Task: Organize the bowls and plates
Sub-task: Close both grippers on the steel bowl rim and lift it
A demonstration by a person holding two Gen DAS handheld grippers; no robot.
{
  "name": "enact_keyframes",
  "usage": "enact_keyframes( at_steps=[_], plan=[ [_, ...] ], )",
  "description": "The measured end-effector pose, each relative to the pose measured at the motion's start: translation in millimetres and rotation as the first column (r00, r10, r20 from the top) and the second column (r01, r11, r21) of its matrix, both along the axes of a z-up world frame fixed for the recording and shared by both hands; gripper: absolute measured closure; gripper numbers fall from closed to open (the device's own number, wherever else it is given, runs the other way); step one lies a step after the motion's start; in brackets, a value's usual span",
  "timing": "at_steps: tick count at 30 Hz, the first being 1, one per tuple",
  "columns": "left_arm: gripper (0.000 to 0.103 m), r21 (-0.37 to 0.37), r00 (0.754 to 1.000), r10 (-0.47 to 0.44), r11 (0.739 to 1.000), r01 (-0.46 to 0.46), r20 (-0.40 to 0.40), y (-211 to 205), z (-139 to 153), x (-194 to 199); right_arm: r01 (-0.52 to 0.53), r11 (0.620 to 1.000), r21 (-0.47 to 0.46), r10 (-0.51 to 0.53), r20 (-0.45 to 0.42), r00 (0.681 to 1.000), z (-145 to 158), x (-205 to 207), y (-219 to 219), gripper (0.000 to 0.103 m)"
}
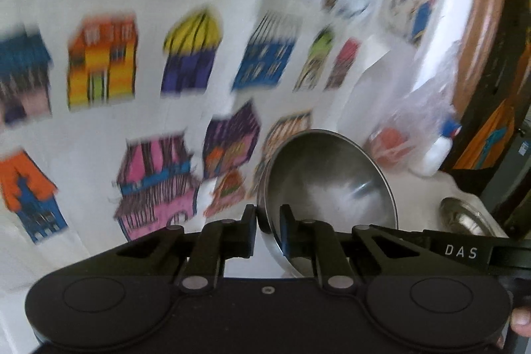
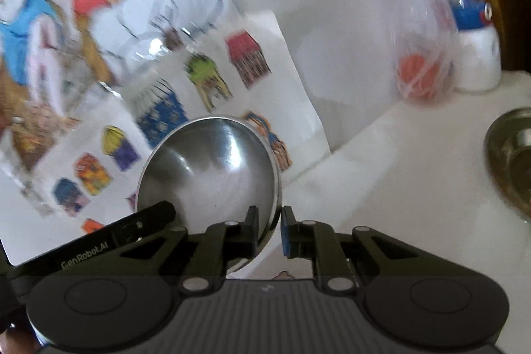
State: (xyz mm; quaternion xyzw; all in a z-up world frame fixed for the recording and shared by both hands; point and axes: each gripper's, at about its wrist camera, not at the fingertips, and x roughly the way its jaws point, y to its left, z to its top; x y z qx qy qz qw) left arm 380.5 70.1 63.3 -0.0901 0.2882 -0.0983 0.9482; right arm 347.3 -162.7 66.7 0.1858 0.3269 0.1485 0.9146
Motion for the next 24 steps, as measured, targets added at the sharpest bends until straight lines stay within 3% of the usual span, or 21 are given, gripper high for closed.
enact_keyframes(
  at_steps=[6, 11, 18, 24],
  plan=[
    [0.088, 0.009, 0.995, -0.014, 1.000, 0.014, 0.101, -8, 40, -51, -0.053, 0.999, -0.012, 0.053, 0.038, 0.998, 30, -51, -9, 0.088],
    [0.088, 0.011, 0.991, -0.027, 1.000, 0.026, 0.128, -9, 59, -103, -0.108, 0.994, -0.017, 0.108, 0.030, 0.994, 38, -101, -16, 0.087],
    [0.088, 0.007, 0.996, -0.043, 0.999, 0.043, 0.077, -11, 57, -169, -0.165, 0.986, 0.006, 0.165, -0.024, 0.986, 25, -163, -34, 0.086],
    [0.088, 0.057, 0.998, -0.063, 0.996, 0.062, 0.025, -26, 42, -211, -0.202, 0.979, -0.011, 0.200, -0.093, 0.975, 4, -198, -45, 0.085]
  ],
)
